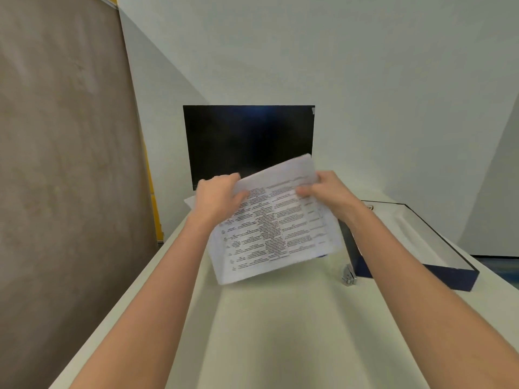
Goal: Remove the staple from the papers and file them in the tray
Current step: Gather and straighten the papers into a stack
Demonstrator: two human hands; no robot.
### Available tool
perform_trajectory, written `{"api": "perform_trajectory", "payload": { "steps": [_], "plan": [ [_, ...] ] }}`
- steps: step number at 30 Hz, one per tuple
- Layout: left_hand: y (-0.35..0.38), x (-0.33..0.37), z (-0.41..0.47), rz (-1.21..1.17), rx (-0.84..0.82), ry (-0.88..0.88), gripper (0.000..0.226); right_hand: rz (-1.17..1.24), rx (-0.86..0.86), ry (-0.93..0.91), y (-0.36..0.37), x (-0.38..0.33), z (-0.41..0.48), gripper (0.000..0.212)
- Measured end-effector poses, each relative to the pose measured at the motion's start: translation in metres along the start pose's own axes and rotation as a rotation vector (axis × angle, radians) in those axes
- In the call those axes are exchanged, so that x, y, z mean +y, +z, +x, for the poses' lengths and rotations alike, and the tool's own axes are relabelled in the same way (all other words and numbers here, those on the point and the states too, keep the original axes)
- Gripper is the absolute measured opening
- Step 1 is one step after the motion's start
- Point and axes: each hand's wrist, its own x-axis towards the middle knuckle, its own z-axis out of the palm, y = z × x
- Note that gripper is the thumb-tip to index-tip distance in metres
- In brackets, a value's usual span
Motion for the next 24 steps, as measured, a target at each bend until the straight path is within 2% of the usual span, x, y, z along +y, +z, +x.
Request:
{"api": "perform_trajectory", "payload": {
  "steps": [2,3,4,7,8,11,15,19,22,24],
  "plan": [
    [0.001,-0.014,-0.005,0.101,0.051,-0.086,0.033,0.191,0.056,0.072,-0.004,0.024,-0.007,0.024],
    [0.002,-0.019,-0.010,0.067,0.074,-0.142,0.035,0.253,0.084,0.097,-0.004,0.037,-0.009,0.023],
    [0.004,-0.023,-0.015,-0.062,0.083,-0.222,0.036,0.294,0.107,0.114,-0.003,0.048,-0.011,0.023],
    [0.017,-0.029,-0.023,-0.790,0.056,-0.408,0.028,0.387,0.148,0.140,0.003,0.073,-0.014,0.031],
    [0.022,-0.029,-0.026,-0.943,0.057,-0.441,0.027,0.397,0.159,0.137,0.006,0.079,-0.015,0.031],
    [0.037,-0.023,-0.038,-1.130,0.101,-0.542,0.036,0.433,0.181,0.136,0.016,0.091,-0.018,0.027],
    [0.053,-0.014,-0.051,-0.984,0.118,-0.557,0.049,0.349,0.207,0.102,0.033,0.092,-0.023,0.038],
    [0.058,-0.014,-0.054,-0.776,0.190,-0.383,0.083,0.082,0.434,-0.077,0.040,0.079,-0.021,0.058],
    [0.060,-0.015,-0.053,-0.611,0.220,-0.258,0.078,-0.180,0.488,-0.231,0.041,0.071,-0.019,0.070],
    [0.064,-0.017,-0.053,-0.541,0.202,-0.216,0.065,-0.292,0.478,-0.275,0.042,0.072,-0.018,0.063]
  ]
}}
